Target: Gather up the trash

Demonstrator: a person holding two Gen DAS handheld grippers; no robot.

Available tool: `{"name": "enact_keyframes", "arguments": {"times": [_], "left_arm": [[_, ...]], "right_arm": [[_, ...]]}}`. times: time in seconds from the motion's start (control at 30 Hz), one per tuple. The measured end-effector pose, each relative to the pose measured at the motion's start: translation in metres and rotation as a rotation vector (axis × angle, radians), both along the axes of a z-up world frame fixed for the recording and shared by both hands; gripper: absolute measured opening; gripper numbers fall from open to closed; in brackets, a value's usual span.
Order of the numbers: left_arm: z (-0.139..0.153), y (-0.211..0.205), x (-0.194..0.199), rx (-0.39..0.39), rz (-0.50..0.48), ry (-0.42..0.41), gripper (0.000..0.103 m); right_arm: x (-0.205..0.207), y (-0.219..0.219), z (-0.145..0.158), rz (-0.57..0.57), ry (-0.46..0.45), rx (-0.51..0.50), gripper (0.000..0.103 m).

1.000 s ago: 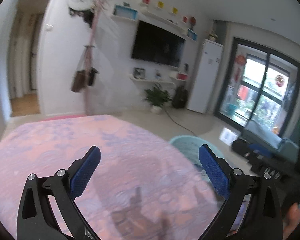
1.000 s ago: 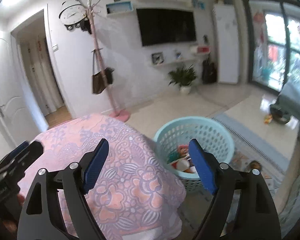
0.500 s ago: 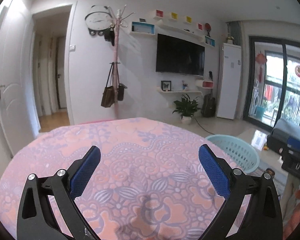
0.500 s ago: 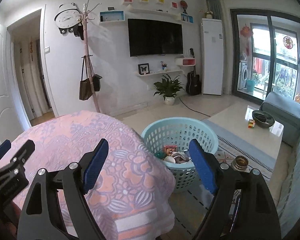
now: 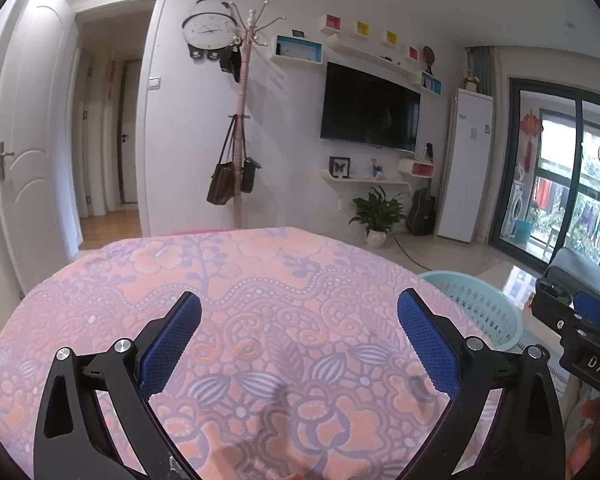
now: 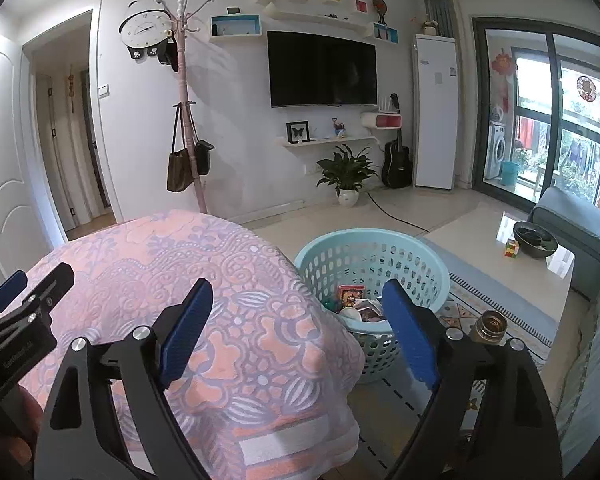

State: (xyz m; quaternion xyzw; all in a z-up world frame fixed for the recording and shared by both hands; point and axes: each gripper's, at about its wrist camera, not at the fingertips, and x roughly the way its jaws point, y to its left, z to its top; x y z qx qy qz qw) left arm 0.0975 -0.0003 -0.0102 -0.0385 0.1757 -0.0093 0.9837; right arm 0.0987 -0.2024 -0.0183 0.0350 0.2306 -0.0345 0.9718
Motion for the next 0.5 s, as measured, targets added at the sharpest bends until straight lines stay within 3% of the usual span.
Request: {"name": "enact_keyframes", "arguments": {"times": [0.37,0.5], "left_arm": [[-0.0017,-0.0042,-0.0004,0.003,-0.005,0.000,0.095],[-0.0015,-0.0051,-0.0019,-0.010,-0.038,-0.004,0.095]], "right_arm": [[0.0027,-0.0063,-0.0028,-0.011,0.009,0.012,0.085],[0.0052,-0.0062,-0.0020,-0.093,0.030,-0.041,0.085]]}}
